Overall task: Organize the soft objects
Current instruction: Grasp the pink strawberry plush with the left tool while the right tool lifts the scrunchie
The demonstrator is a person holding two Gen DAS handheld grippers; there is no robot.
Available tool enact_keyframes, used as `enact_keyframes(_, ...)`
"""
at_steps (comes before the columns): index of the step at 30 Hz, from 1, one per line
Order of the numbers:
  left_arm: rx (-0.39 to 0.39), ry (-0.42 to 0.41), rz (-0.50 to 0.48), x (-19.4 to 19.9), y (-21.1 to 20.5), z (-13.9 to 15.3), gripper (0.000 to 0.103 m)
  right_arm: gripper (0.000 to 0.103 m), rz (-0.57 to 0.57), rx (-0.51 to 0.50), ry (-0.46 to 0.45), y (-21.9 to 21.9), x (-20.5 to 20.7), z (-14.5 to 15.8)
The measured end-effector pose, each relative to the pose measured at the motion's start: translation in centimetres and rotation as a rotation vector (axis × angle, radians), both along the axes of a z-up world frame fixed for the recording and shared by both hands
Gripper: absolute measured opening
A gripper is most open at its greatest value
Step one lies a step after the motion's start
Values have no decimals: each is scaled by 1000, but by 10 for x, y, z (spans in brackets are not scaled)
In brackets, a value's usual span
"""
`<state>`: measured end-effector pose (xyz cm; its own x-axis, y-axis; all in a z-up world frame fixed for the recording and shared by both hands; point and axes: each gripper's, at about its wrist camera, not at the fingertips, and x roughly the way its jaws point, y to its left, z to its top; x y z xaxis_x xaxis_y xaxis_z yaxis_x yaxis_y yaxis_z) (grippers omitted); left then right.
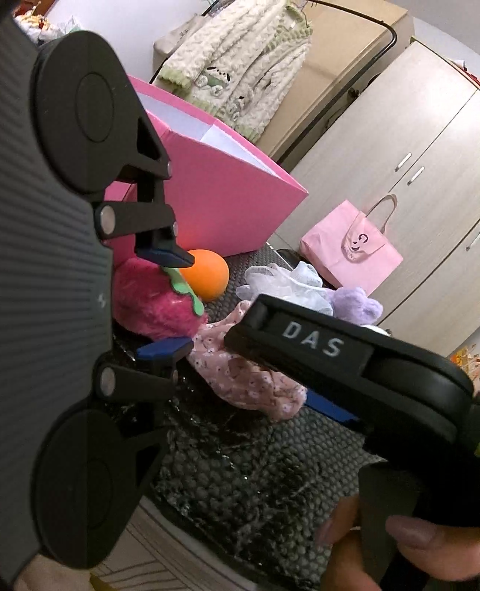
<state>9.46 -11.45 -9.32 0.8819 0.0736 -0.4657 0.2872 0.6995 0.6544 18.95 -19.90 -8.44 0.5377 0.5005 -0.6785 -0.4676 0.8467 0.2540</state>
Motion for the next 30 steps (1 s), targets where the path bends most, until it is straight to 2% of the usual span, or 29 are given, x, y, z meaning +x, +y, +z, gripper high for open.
enact_keyframes(2,16,-9,0,0,-2,-3,41,80,4,1,0,0,0,-4)
enact_keyframes(3,25,-15,-3,-1,-3,-4,35,80,6,6,-10,-1,-2,-5)
enact_keyframes(5,31,-25,3,-7,-4,-5,31,61,21,0,-26,-1,-7,-6)
enact_keyframes(7,18,-30,3,-9,-4,-4,28,28,39,-10,-29,-4,-11,-6)
enact_keyframes(9,-4,-37,8,-11,-2,0,27,17,39,-19,-42,-9,-17,-3)
enact_keyframes(12,-21,-63,11,-15,0,6,26,14,24,-9,-68,-16,-29,3)
enact_keyframes(19,-94,-91,10,-29,3,17,26,13,-26,-19,-113,-28,-49,19)
enact_keyframes(30,-246,29,-24,-24,24,33,26,13,-104,-54,-64,-37,-65,25)
